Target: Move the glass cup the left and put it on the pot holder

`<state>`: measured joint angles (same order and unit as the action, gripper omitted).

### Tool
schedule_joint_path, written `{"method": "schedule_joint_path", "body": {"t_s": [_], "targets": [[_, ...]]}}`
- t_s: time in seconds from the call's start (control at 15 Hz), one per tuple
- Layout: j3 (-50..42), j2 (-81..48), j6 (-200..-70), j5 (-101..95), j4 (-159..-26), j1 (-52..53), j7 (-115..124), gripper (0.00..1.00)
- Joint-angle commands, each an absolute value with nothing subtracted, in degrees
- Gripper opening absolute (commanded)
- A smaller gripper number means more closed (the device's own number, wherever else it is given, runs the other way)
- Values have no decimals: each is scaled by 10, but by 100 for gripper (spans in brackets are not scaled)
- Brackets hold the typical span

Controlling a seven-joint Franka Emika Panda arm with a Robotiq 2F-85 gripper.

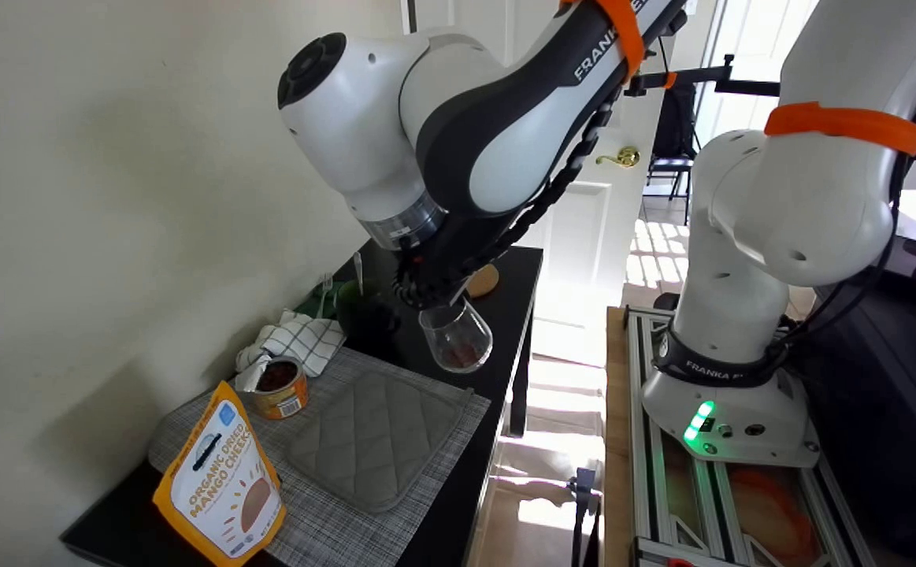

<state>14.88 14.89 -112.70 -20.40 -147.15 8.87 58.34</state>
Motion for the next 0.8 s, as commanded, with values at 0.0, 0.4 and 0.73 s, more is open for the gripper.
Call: {"method": "schedule_joint_path", "body": {"t_s": [0.0,0.4,0.73], "targets": [[153,121,-1144,-227,-1447,80,587,1],[146,70,-1207,-279,-1414,77,613,1],[138,74,-1230,-260,-1419,81,577,5]]}}
